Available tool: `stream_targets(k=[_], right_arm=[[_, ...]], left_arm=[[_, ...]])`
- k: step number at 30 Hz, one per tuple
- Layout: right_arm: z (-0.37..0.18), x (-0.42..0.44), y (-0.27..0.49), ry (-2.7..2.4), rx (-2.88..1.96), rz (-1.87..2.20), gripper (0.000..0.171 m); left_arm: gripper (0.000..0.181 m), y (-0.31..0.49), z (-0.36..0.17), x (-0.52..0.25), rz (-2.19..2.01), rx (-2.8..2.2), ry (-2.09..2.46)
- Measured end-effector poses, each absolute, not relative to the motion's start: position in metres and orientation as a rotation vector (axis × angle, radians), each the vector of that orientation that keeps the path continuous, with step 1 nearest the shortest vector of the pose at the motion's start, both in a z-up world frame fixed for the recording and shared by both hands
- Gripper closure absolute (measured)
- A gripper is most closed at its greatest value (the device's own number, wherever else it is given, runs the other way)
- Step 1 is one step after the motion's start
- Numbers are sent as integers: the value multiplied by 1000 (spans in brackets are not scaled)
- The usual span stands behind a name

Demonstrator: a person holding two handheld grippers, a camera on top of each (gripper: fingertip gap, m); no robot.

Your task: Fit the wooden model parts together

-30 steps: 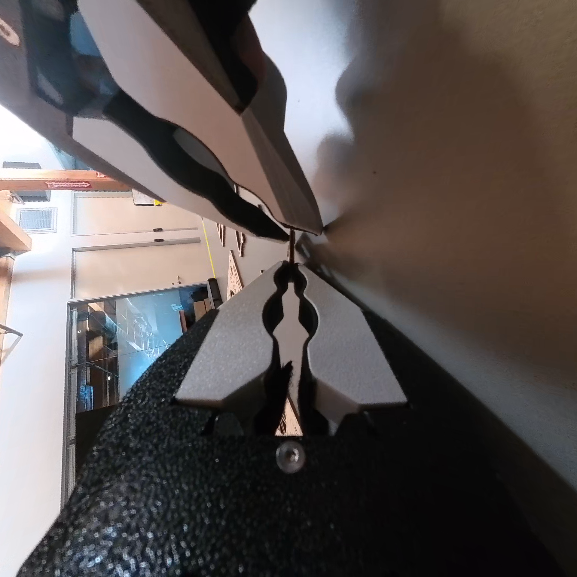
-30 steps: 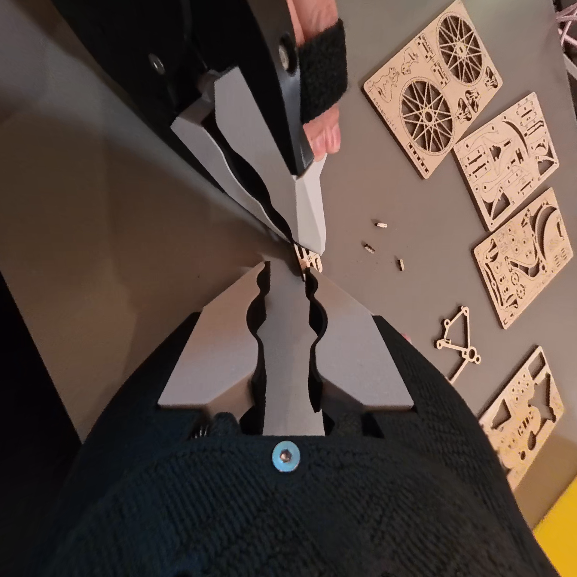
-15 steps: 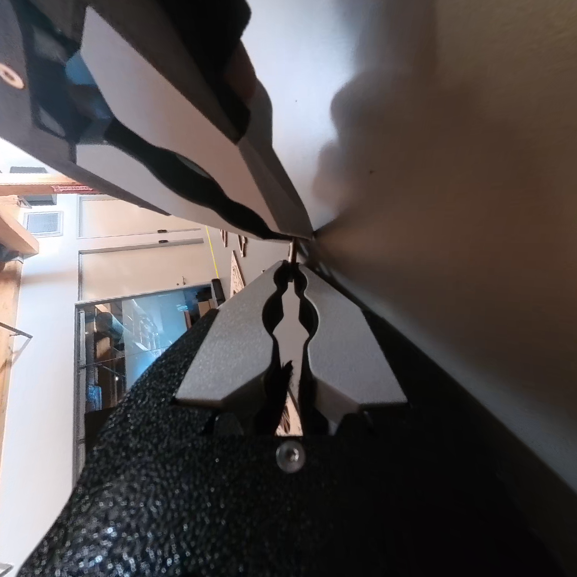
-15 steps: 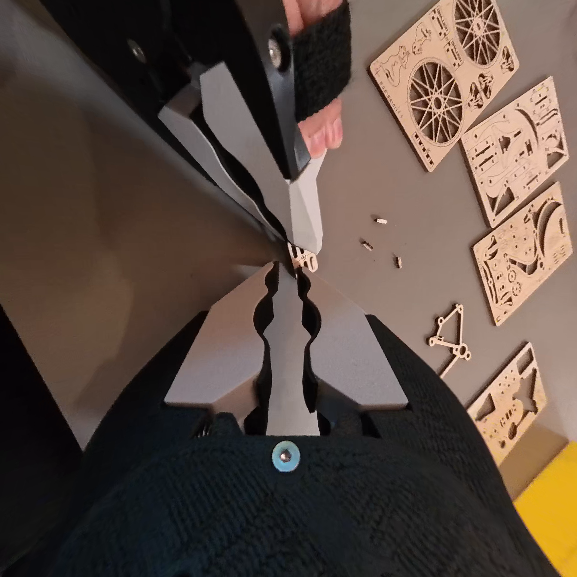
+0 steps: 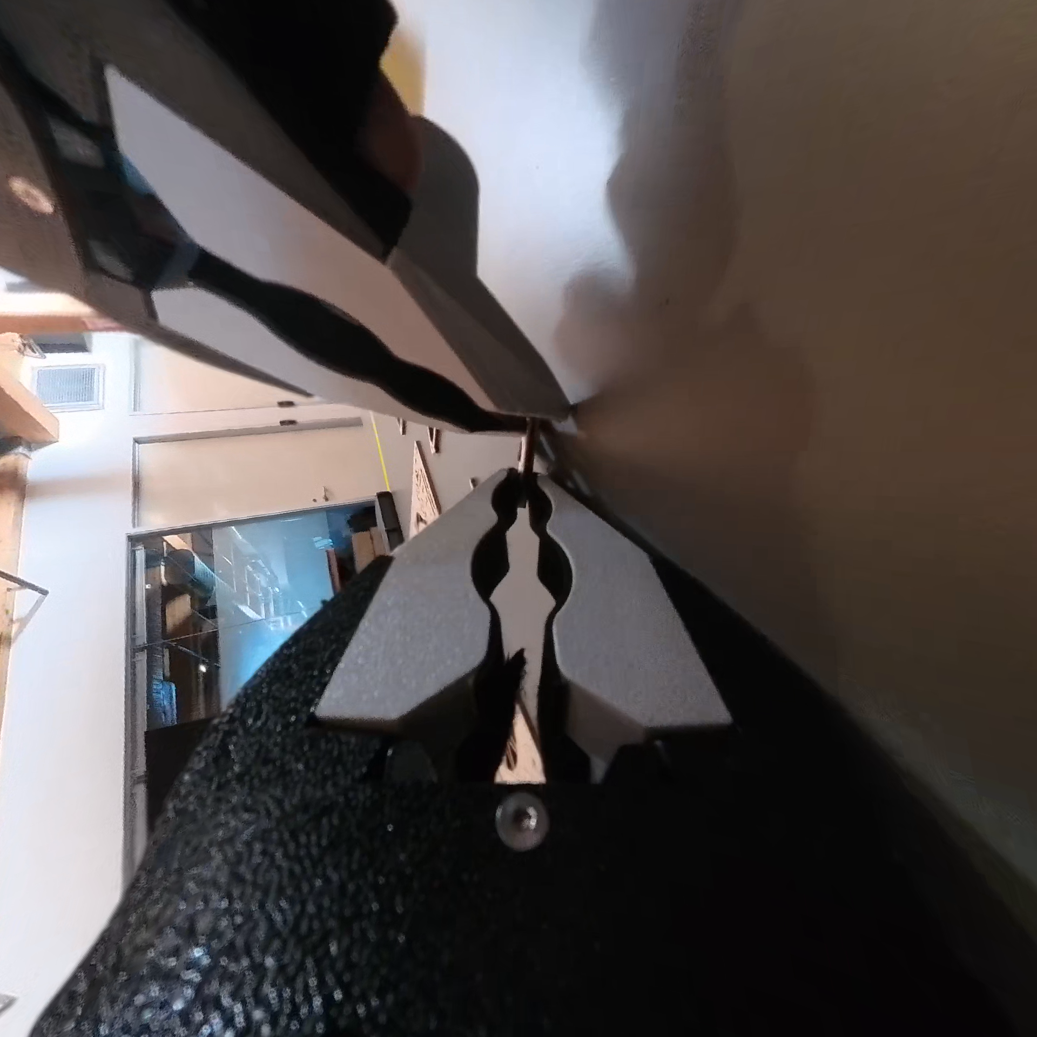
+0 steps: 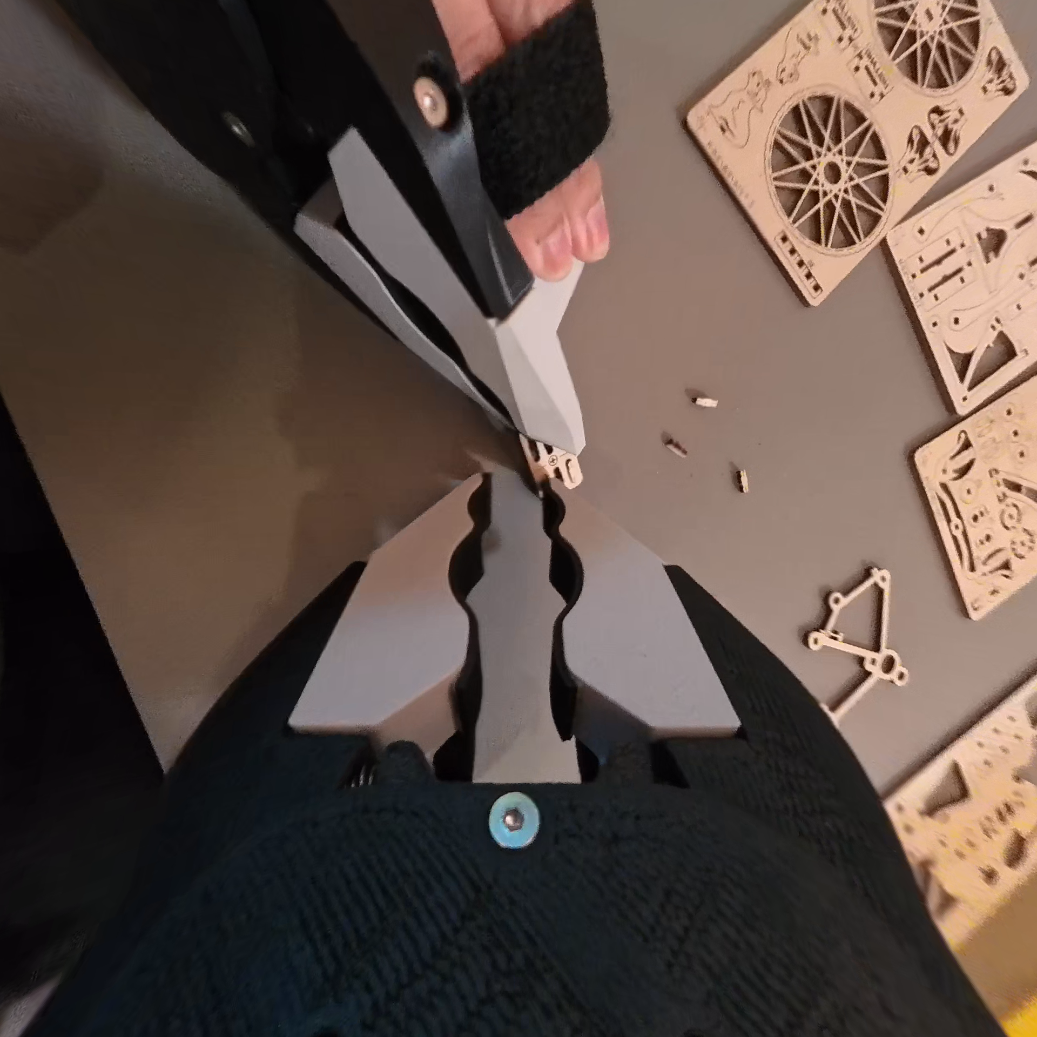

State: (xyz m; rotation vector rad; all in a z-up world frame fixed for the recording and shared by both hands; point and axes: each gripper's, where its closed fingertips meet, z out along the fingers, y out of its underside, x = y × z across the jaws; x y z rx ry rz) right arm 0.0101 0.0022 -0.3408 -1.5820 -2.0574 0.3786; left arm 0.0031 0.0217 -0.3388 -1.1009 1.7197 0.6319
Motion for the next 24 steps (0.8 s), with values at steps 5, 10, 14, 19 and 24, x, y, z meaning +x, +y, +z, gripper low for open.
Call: stream_targets(k=[5,10,14,19,24], right_arm=[[-304,0,13,-1716,-1419,592,137],[-252,-8,19,-1289,-1307,928,143],[-221,-14,17,-1055,-1228,1197,156],[-202,-16,15,-912,-1163,1360,168],[-197,-16,9,-895,-1129,1449,160]], left_arm=[[180,28,-331,-3,275,-1390,1480],[181,18,-267,5,-614,-1483,938],[181,18,-239,-6,-815,-1410,724],[181,11,-221,-9,-939,-1331,635],[181,9,-216,-9,-1009,-1315,597]])
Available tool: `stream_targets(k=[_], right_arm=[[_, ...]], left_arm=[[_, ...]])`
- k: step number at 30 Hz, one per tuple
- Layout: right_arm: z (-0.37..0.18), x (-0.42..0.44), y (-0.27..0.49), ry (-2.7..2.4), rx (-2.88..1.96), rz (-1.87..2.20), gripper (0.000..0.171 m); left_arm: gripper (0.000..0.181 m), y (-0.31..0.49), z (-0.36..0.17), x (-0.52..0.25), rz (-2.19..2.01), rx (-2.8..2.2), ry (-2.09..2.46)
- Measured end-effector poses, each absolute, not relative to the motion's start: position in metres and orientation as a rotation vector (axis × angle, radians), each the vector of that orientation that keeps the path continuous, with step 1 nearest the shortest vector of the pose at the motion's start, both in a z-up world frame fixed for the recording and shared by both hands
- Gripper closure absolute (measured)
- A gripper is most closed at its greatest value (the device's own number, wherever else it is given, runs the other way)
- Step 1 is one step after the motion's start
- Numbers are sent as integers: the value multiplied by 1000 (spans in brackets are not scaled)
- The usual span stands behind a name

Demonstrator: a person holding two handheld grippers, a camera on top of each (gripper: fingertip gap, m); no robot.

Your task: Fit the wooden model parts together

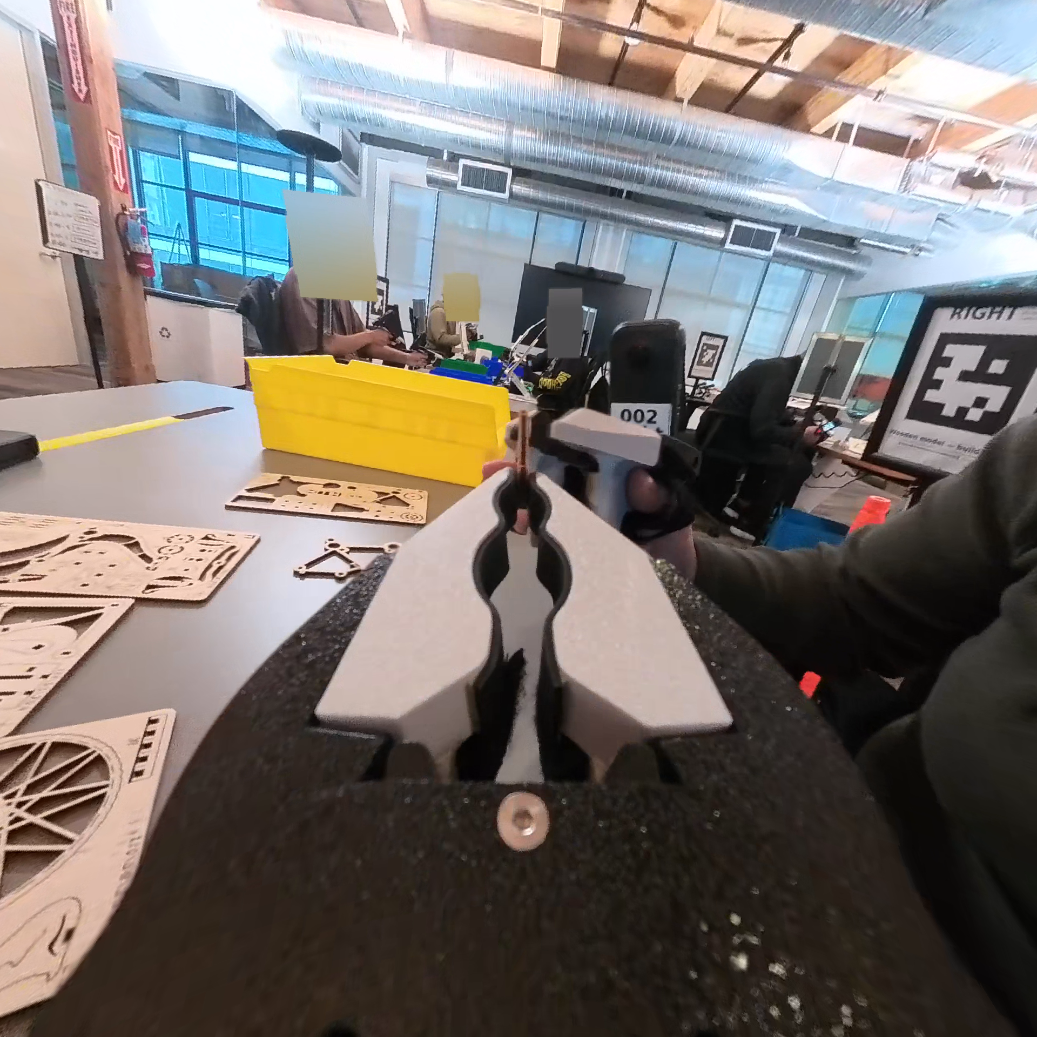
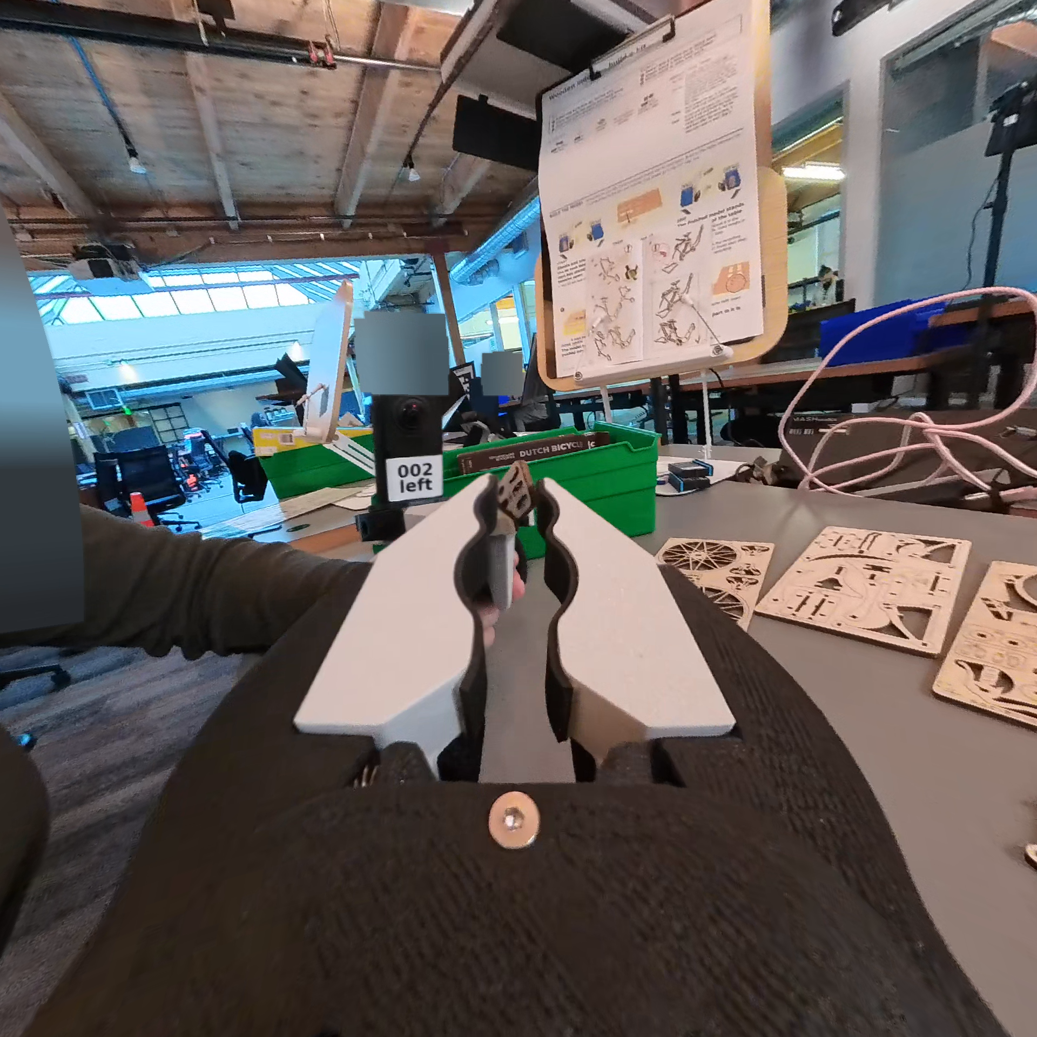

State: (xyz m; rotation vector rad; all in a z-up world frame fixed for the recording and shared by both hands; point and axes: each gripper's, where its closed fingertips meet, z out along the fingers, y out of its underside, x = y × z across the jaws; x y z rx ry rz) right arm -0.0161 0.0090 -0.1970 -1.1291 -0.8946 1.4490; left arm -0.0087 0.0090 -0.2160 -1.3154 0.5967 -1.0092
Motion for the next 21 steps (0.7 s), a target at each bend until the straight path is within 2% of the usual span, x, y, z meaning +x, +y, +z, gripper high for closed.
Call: stream_targets(k=[7,21], right_arm=[[-204,-24,12,-894,-1175,1393,157],[-187,-20,1,-778,-1088,1682,167]], left_arm=[[181,9,-217,-6,-985,-1321,618],[181,-1,-206,-1,-1185,-1263,540]])
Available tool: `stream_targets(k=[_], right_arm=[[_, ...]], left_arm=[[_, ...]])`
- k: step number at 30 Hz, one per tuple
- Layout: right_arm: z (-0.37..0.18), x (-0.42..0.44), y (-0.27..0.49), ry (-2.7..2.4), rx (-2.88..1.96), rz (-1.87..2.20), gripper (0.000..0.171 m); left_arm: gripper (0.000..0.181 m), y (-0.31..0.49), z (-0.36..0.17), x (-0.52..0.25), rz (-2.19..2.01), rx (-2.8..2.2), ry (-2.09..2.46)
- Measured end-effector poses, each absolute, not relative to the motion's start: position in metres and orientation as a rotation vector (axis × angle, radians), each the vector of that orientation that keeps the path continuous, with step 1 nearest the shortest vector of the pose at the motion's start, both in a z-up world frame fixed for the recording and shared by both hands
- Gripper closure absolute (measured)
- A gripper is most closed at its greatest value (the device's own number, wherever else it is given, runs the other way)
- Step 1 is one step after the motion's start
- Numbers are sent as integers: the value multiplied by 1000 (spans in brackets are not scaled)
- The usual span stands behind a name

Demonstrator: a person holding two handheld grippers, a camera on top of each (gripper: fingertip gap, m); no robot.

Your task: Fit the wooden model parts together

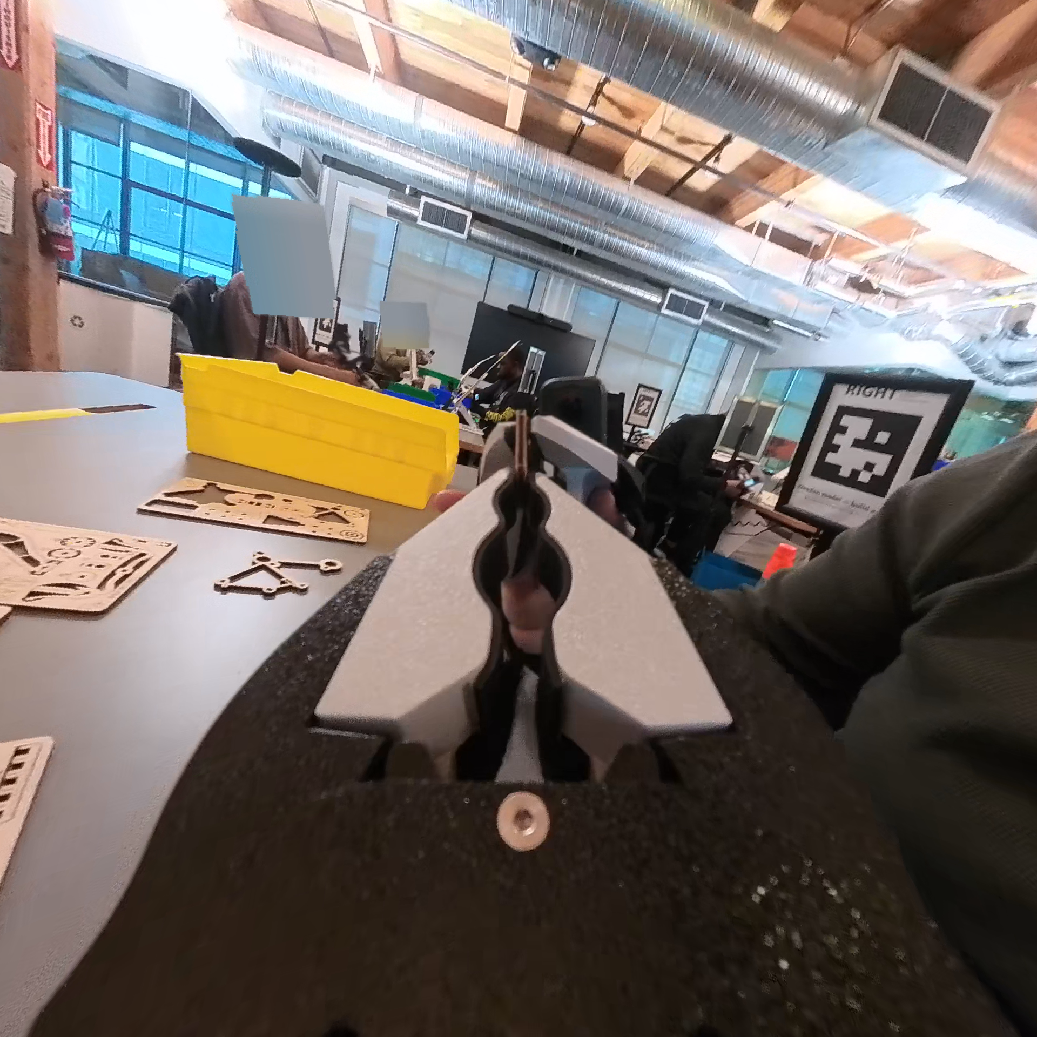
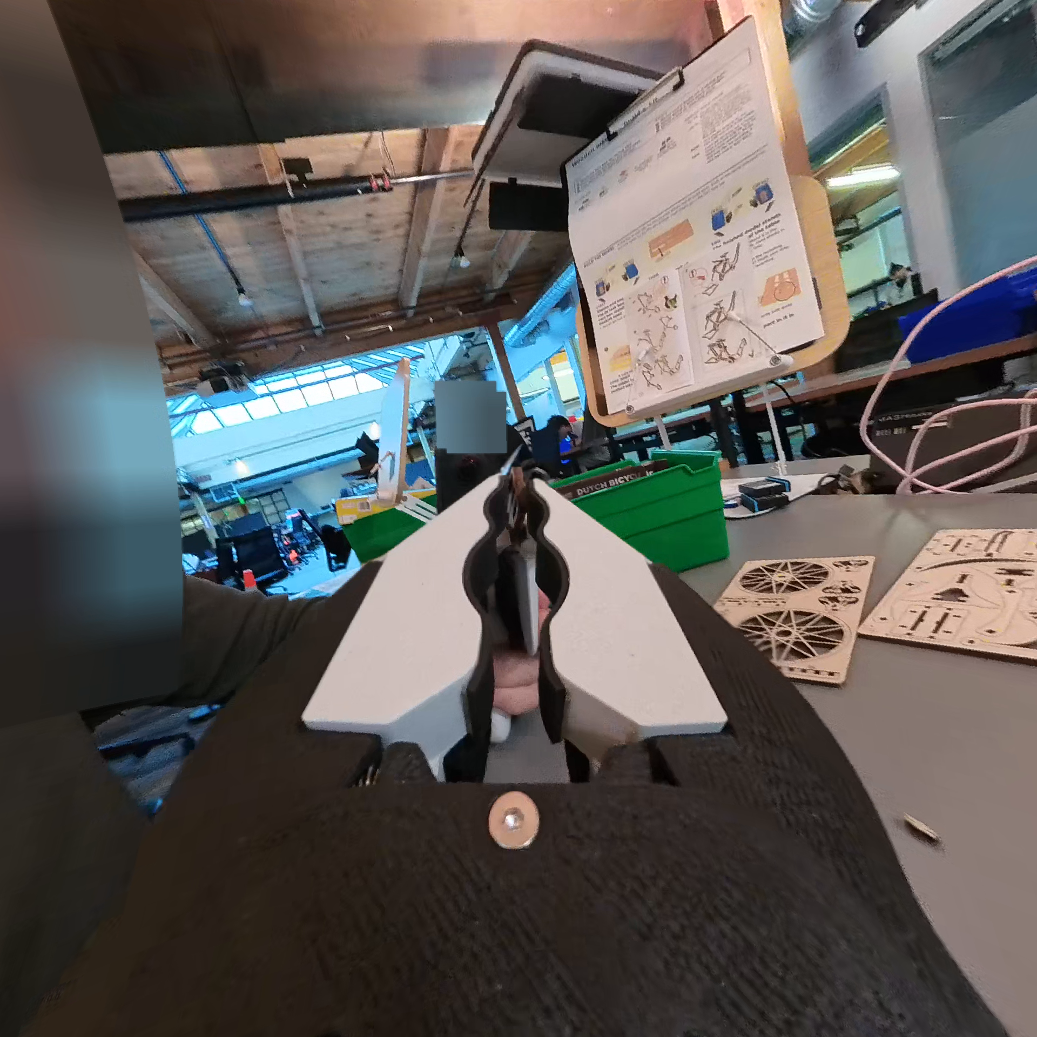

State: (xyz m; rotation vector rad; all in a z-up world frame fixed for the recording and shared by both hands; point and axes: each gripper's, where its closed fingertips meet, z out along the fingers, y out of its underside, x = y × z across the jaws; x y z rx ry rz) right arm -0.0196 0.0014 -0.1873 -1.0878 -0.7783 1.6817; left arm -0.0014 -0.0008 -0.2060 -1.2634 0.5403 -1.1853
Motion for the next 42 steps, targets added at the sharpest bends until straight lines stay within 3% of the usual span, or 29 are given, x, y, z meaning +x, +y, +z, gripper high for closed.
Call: stream_targets(k=[11,20,31,42], right_arm=[[-181,-19,-6,-829,-1019,1666,170],[-186,-17,1,-832,-1053,1560,167],[-183,-15,0,-797,-1016,1641,164],[-185,-14,0,-814,-1019,1632,164]], left_arm=[[181,-9,-197,1,-1289,-1200,500],[174,0,-203,-2,-368,-1184,788],[181,1,-200,-6,-741,-1200,640],[181,1,-203,-5,-677,-1205,673]])
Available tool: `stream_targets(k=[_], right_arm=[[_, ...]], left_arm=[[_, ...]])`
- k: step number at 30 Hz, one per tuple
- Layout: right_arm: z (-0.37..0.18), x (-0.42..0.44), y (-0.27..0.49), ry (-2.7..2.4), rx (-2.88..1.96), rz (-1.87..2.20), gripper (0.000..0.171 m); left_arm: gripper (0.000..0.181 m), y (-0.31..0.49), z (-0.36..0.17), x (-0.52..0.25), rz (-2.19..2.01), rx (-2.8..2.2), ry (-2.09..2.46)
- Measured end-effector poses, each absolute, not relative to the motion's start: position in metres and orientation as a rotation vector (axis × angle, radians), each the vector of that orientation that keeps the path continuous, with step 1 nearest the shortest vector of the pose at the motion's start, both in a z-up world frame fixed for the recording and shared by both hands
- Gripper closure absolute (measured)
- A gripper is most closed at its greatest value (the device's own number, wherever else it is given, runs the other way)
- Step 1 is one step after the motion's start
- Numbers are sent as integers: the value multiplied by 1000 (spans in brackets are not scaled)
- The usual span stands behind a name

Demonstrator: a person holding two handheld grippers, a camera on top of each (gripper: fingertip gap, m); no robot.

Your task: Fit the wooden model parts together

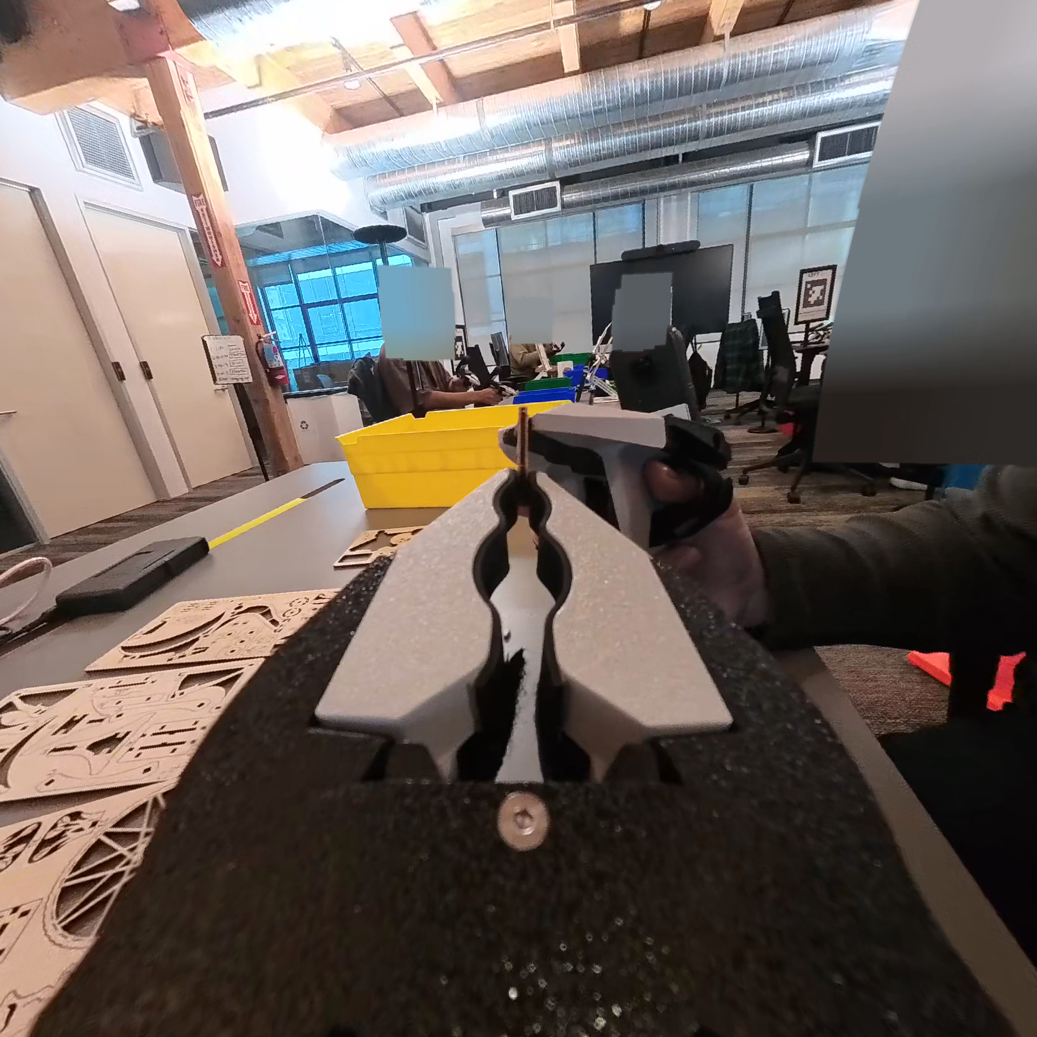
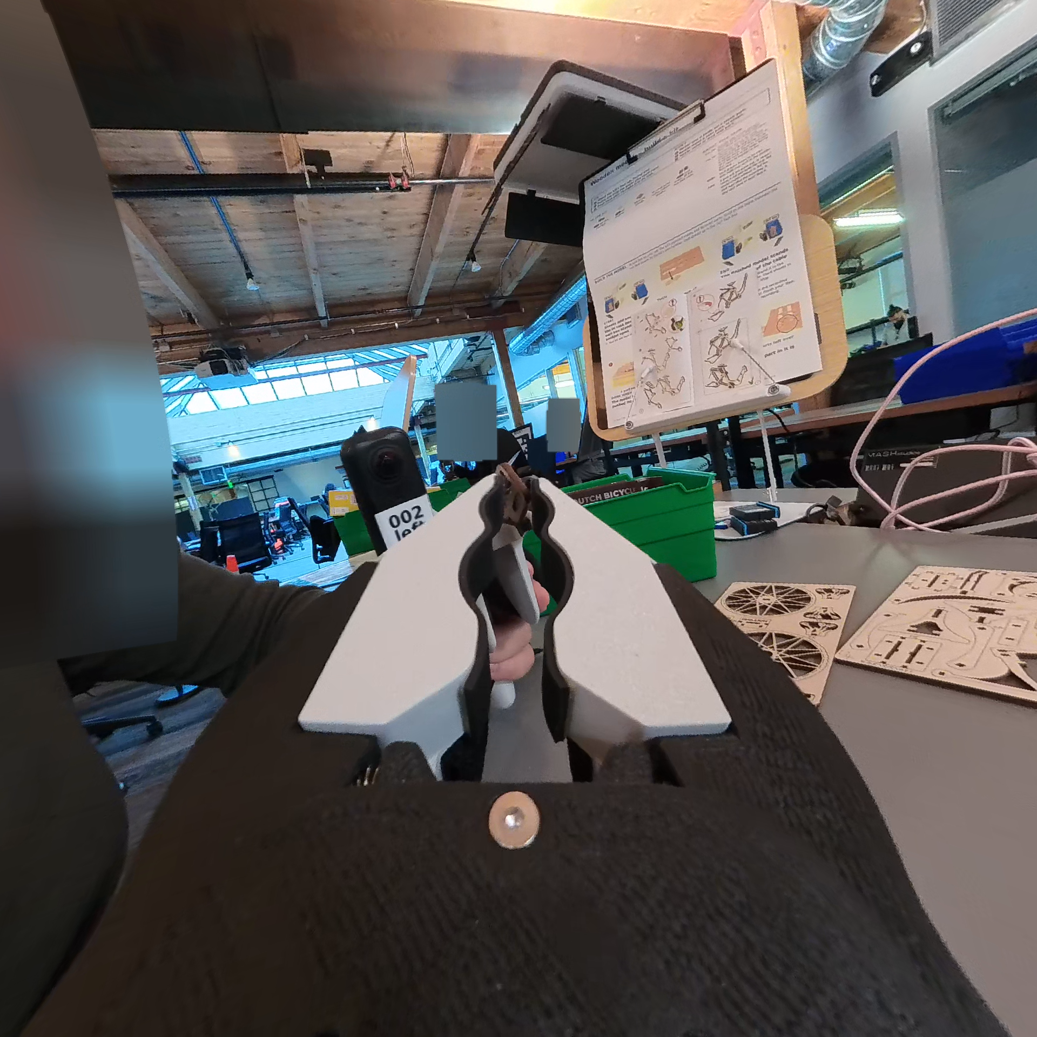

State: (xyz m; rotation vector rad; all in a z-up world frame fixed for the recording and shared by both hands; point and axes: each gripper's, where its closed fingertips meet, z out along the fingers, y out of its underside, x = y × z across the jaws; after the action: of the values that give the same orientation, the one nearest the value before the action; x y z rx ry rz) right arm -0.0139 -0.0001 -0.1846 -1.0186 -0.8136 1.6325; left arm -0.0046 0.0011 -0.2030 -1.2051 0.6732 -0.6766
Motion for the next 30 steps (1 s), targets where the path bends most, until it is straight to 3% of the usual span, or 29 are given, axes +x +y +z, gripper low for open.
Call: stream_targets(k=[7,20,30], right_arm=[[-187,-13,-1,-844,-1014,1602,165],[-208,-16,13,-887,-1171,1432,163],[-216,-19,5,-1059,-1105,1286,170]], left_arm=[[180,1,-206,-2,-636,-1212,714],[169,12,-226,-7,137,-1085,1045],[164,14,-228,-10,-470,-1244,865]])
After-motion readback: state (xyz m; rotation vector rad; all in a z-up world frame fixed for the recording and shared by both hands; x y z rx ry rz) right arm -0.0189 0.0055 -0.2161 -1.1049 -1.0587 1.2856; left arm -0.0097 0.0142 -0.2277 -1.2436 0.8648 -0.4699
